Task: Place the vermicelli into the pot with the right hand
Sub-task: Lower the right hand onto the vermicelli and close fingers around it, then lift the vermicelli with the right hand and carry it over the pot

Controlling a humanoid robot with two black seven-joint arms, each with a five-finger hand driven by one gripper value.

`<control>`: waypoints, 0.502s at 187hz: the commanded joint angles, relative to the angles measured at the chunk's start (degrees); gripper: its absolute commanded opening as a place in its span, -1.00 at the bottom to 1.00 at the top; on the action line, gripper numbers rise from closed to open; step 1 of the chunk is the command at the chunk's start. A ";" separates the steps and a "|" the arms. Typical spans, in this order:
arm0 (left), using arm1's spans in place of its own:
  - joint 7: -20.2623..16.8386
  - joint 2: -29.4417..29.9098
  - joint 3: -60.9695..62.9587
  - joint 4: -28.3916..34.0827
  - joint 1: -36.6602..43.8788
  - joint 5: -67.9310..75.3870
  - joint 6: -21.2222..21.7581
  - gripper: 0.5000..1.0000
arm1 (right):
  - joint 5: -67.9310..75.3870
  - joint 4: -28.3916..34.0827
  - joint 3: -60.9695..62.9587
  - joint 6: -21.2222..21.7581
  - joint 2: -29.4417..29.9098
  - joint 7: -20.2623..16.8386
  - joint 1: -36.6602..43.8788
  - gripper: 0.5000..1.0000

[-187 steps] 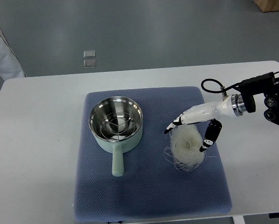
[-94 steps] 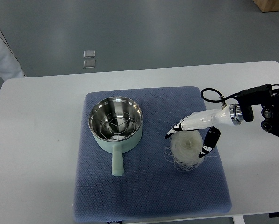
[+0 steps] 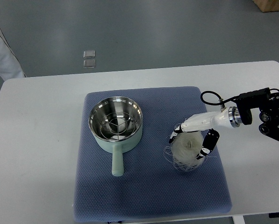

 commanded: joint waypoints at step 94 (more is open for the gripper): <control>0.00 0.00 0.02 0.02 -0.01 0.00 0.00 1.00 | 0.74 -0.34 1.41 -0.08 0.96 -0.12 1.05 -0.95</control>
